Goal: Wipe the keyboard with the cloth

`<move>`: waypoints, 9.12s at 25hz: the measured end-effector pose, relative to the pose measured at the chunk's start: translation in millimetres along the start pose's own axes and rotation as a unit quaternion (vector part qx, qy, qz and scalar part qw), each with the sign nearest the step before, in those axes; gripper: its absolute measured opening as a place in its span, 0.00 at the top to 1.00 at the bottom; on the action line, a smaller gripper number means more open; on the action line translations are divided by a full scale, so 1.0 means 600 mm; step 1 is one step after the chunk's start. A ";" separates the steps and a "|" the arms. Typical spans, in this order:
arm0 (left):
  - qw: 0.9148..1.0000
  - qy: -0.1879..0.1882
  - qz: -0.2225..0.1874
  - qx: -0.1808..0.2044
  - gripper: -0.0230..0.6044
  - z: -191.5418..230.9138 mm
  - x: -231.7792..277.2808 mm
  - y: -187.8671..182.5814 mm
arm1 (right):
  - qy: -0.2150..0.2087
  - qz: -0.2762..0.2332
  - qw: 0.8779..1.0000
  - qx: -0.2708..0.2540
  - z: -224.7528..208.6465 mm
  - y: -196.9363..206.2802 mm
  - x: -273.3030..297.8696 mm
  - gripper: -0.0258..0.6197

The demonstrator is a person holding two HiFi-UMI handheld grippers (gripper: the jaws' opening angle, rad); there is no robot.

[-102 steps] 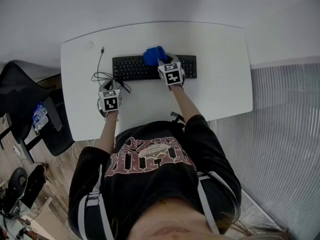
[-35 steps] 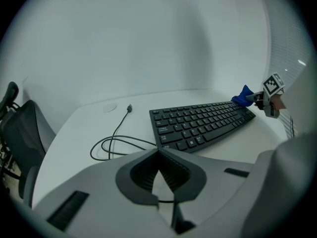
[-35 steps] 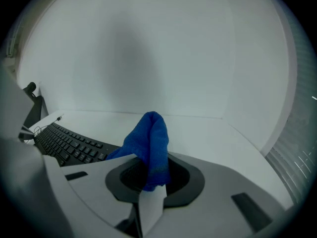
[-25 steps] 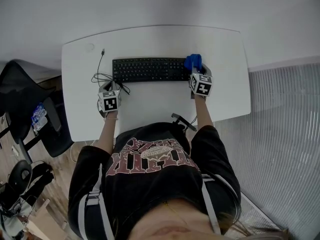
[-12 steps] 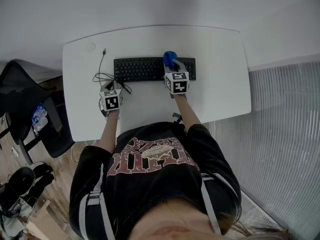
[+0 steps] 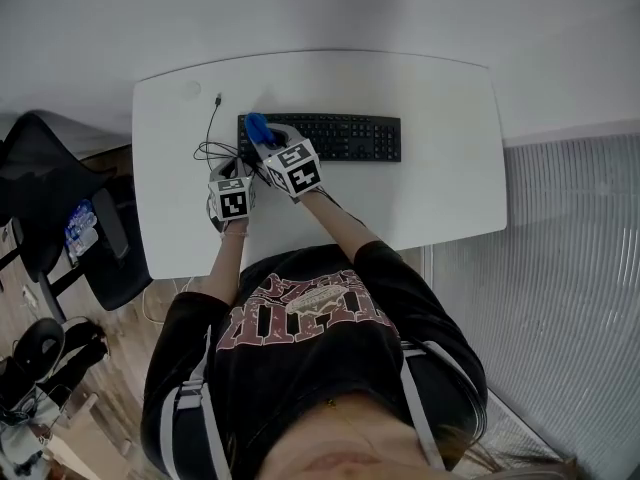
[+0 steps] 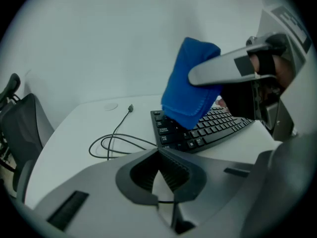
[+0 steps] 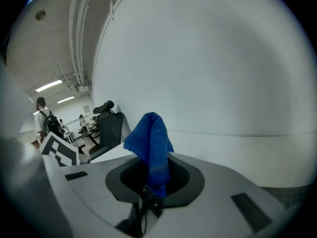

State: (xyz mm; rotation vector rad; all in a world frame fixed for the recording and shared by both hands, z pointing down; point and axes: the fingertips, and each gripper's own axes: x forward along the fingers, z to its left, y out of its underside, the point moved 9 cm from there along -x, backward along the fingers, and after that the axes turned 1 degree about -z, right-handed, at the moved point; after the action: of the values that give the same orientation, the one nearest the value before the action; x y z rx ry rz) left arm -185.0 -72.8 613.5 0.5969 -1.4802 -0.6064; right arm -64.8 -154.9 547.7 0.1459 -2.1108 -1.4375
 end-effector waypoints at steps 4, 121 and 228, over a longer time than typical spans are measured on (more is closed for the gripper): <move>1.000 0.004 0.000 -0.005 0.91 0.011 0.011 0.006 | -0.065 -0.008 0.997 0.029 0.034 -0.004 0.046 0.86; 1.000 -0.001 0.017 0.016 0.91 0.044 0.017 0.010 | 0.324 0.116 0.939 0.021 -0.299 0.176 -0.289 0.86; 1.000 0.006 0.003 0.015 0.91 0.042 0.011 0.010 | 0.016 0.121 0.988 -0.090 -0.005 0.094 0.007 0.86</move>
State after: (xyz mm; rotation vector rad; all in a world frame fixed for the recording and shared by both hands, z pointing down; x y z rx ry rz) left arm -210.2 -73.3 622.8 0.6187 -1.4814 -0.5765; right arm -54.0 -135.8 599.7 -0.1506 -1.8869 -1.4584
